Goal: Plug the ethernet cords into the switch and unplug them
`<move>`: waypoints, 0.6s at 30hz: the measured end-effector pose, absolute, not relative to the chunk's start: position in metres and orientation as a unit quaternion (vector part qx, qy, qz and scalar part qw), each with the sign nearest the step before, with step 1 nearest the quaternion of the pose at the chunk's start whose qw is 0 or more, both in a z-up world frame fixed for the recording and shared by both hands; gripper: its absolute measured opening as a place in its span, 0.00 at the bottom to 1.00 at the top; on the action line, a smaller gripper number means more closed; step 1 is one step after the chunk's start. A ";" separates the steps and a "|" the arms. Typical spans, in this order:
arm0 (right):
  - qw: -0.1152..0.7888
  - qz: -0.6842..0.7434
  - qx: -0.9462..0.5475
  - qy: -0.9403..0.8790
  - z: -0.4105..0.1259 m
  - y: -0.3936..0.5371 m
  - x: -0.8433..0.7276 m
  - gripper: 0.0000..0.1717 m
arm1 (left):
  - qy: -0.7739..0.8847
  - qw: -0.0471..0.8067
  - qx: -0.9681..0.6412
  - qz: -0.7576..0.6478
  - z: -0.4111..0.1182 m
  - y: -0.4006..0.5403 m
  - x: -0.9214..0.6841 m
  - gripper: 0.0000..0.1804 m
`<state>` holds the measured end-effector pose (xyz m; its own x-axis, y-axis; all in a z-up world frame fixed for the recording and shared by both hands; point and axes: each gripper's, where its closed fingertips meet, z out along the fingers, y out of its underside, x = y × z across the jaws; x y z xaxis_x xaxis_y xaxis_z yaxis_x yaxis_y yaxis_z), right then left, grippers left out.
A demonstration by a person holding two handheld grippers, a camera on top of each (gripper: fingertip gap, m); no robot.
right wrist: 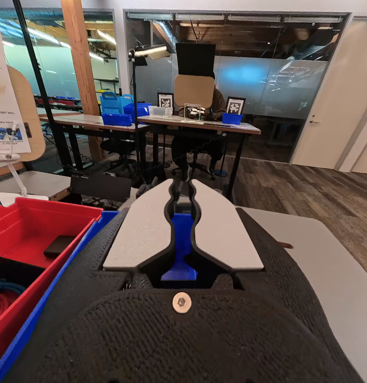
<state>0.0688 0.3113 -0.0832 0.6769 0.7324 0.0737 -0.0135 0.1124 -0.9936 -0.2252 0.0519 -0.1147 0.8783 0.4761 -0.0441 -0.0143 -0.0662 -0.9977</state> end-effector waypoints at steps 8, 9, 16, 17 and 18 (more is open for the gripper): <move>0.634 0.329 -0.609 -0.344 -0.098 0.304 0.030 0.37 | -0.206 0.664 -0.694 0.189 -0.117 0.041 -0.209 0.30; 0.623 0.338 -0.614 -0.347 -0.101 0.306 0.027 0.41 | -0.215 0.661 -0.693 0.192 -0.116 0.042 -0.209 0.36; 0.607 0.374 -0.633 -0.302 -0.100 0.317 0.024 0.57 | -0.197 0.624 -0.734 0.182 -0.116 0.075 -0.211 0.55; 0.612 0.373 -0.628 -0.302 -0.098 0.313 0.021 0.57 | -0.187 0.619 -0.743 0.173 -0.118 0.080 -0.211 0.54; 0.614 0.368 -0.626 -0.309 -0.098 0.310 0.017 0.57 | -0.175 0.616 -0.750 0.162 -0.120 0.084 -0.210 0.54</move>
